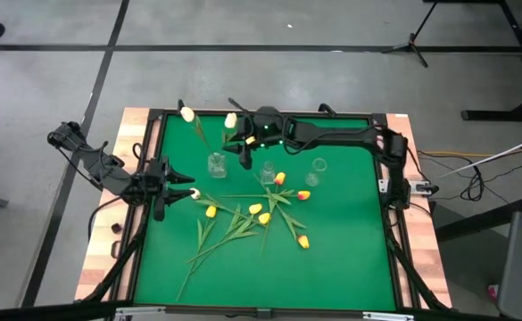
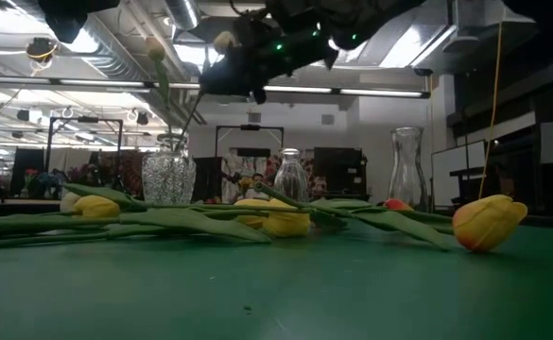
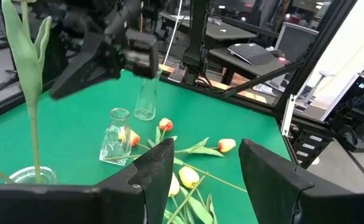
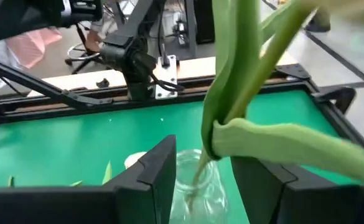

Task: Sort flowers into vase by color
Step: Put the bottom white flower into the left transparent vase, then put the white flower into the left transparent vase

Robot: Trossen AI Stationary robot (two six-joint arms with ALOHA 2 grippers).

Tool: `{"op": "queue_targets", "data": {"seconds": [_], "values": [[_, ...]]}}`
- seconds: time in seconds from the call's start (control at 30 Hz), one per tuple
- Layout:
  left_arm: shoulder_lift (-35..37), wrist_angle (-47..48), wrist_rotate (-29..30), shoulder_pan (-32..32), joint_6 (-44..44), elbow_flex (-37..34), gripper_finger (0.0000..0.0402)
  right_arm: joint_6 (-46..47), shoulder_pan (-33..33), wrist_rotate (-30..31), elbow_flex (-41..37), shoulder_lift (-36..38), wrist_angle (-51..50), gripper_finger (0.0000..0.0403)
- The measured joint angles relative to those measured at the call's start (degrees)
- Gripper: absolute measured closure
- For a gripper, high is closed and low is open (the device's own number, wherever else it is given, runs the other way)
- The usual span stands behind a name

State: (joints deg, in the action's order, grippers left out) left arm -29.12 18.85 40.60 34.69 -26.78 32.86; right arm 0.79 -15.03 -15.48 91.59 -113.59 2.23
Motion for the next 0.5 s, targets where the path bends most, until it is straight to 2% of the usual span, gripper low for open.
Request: {"op": "queue_targets", "data": {"seconds": [0.33,0.5], "values": [[0.0,3.5,0.0,0.0,-2.7,0.0,0.0223,-2.7,0.5,5.3,0.0,7.5,-22.9,0.0253],[0.0,6.0,0.0,0.0,-6.0,0.0,0.0223,-2.6,3.5,10.0,0.0,11.8,-36.8,0.0253]]}}
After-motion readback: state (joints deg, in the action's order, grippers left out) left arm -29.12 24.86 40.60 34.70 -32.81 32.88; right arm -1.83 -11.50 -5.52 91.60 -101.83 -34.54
